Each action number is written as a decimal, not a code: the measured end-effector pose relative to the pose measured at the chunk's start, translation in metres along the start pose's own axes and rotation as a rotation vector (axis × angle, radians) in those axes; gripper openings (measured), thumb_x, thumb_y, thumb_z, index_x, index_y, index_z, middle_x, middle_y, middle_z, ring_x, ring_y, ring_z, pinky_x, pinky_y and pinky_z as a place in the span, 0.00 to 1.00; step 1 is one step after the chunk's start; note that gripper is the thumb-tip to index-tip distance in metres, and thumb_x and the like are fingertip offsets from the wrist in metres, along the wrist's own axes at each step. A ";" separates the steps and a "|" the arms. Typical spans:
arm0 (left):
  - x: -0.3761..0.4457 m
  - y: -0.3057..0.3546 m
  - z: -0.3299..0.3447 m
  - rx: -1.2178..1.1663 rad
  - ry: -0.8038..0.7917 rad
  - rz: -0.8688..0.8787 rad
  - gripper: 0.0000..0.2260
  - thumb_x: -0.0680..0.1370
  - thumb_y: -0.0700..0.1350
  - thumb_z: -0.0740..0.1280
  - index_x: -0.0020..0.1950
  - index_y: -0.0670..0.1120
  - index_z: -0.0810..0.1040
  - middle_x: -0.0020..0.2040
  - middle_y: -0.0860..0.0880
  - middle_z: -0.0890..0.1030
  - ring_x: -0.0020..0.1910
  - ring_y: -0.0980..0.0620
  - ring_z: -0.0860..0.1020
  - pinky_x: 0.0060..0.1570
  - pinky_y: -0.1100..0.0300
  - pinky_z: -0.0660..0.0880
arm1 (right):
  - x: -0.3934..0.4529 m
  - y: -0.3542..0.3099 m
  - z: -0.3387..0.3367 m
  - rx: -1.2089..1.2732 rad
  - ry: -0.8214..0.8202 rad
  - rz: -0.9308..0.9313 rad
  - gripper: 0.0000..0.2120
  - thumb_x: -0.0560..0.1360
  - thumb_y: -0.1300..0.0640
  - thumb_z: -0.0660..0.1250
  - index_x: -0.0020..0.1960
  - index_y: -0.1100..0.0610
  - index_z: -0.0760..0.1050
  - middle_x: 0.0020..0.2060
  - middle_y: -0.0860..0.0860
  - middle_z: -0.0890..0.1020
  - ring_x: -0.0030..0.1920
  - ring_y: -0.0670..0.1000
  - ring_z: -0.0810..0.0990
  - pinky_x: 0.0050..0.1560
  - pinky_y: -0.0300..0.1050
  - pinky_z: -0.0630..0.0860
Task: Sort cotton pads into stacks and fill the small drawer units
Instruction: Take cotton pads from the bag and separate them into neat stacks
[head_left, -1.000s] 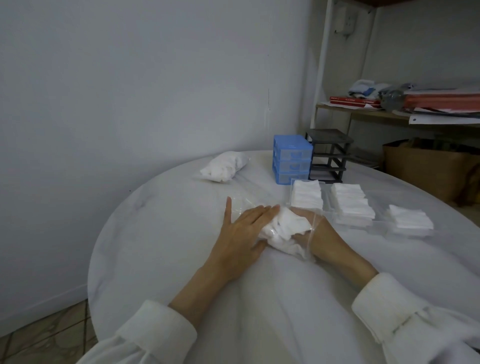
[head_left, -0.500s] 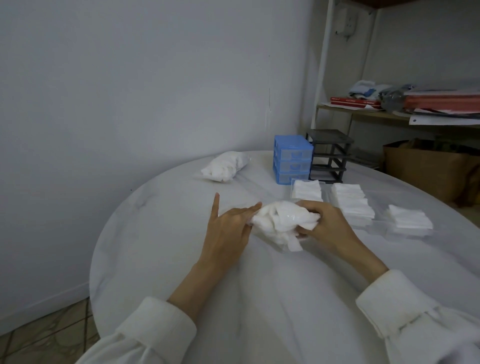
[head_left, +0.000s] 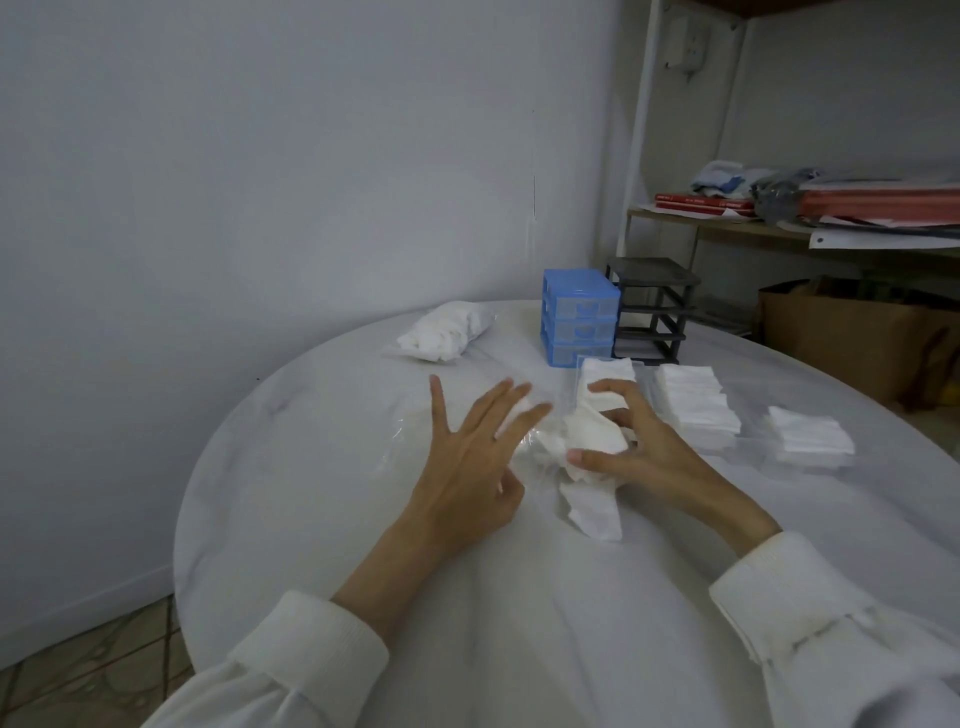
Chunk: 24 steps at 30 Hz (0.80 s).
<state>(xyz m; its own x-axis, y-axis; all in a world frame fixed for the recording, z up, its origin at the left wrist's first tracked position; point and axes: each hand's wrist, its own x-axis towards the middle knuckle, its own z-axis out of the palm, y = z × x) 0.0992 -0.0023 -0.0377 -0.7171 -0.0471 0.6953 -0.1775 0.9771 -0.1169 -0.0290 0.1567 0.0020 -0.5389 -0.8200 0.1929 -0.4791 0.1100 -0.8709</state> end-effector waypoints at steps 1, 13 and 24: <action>-0.001 0.000 0.001 -0.031 -0.005 0.012 0.31 0.65 0.43 0.63 0.69 0.51 0.66 0.69 0.49 0.71 0.71 0.52 0.62 0.70 0.38 0.37 | 0.000 -0.001 0.001 0.035 -0.008 -0.006 0.26 0.67 0.47 0.72 0.61 0.39 0.63 0.52 0.43 0.75 0.53 0.41 0.74 0.46 0.36 0.74; -0.003 -0.003 0.002 -0.113 0.041 -0.164 0.30 0.63 0.34 0.59 0.66 0.46 0.72 0.65 0.47 0.76 0.69 0.51 0.67 0.70 0.44 0.36 | 0.003 0.011 -0.004 -0.275 0.019 -0.095 0.09 0.69 0.64 0.70 0.46 0.53 0.77 0.43 0.49 0.81 0.43 0.45 0.77 0.38 0.29 0.68; 0.009 0.021 0.002 -0.216 0.143 -0.064 0.17 0.72 0.45 0.59 0.59 0.48 0.76 0.56 0.53 0.79 0.59 0.56 0.71 0.71 0.48 0.51 | 0.008 0.017 -0.019 -0.145 0.136 -0.065 0.11 0.69 0.63 0.73 0.49 0.54 0.75 0.44 0.48 0.81 0.45 0.44 0.78 0.41 0.29 0.71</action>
<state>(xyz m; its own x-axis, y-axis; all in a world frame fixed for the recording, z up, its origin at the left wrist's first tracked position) 0.0875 0.0175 -0.0352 -0.6042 -0.0951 0.7911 -0.0602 0.9955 0.0737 -0.0542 0.1629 -0.0031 -0.5880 -0.7453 0.3143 -0.6051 0.1474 -0.7824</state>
